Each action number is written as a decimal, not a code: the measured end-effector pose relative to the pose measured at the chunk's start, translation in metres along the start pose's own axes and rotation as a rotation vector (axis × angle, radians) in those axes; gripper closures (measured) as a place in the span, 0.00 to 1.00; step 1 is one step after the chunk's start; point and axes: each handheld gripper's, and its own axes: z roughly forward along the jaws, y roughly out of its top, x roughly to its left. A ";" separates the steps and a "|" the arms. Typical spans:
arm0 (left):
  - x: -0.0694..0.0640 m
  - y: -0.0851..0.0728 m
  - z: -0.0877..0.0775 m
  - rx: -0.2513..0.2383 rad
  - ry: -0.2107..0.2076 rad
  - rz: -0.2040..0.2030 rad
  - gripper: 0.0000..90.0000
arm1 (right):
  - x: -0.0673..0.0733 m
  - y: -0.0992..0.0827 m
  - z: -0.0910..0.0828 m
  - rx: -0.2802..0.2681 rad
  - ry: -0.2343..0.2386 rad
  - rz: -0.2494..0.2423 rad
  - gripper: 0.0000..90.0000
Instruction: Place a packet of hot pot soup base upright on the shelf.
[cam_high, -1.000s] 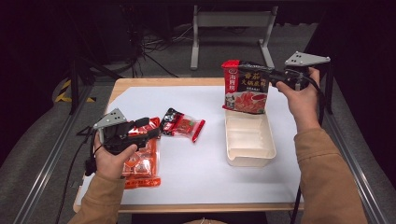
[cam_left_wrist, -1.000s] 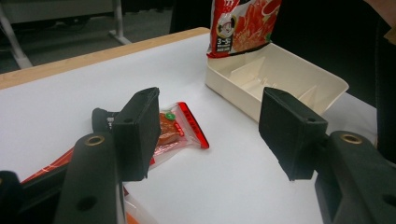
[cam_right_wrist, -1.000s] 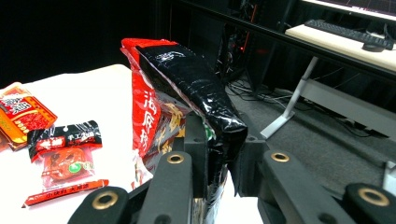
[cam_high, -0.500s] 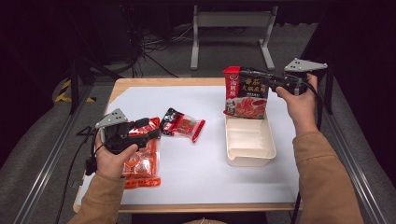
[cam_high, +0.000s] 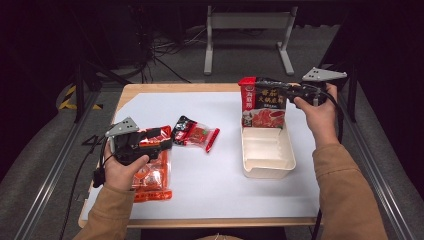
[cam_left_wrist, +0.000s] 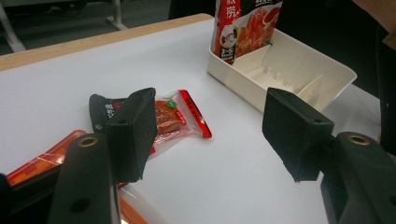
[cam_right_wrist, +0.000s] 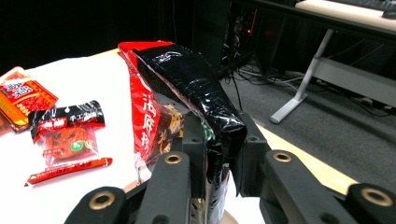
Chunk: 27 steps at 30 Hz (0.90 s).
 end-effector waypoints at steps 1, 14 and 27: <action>0.000 0.000 0.001 0.000 0.000 -0.007 0.40 | 0.000 -0.002 0.001 0.002 0.002 0.004 0.86; 0.001 -0.003 0.005 0.041 -0.005 -0.017 0.41 | -0.001 -0.020 -0.002 0.018 0.010 0.052 0.83; 0.003 -0.006 0.012 0.088 -0.024 -0.008 0.42 | -0.001 -0.037 -0.005 0.012 0.010 0.072 0.84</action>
